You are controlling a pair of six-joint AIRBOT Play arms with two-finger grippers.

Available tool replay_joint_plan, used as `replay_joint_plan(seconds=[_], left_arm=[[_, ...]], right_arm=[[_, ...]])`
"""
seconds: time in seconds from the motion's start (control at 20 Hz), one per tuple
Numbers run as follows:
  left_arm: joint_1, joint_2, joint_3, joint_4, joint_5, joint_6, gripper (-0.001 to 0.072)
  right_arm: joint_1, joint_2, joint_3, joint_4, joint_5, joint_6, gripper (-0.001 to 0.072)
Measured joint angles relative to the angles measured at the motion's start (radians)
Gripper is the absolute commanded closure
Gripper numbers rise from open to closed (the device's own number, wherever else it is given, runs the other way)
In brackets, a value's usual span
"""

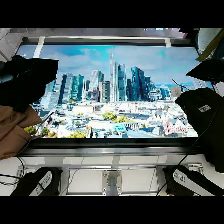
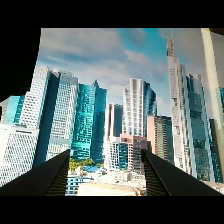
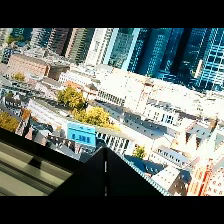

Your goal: Fold the clothes and pants, and hang the long-sleeved shirts on hangers.

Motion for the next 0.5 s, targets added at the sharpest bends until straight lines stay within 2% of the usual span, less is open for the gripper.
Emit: replay_joint_plan(seconds=[0.5], left_arm=[[0.0,0.0,0.0,0.0,0.0,0.0,0.0226]], right_arm=[[0.003,0.0,0.0,-0.005,0.0,0.0,0.07]])
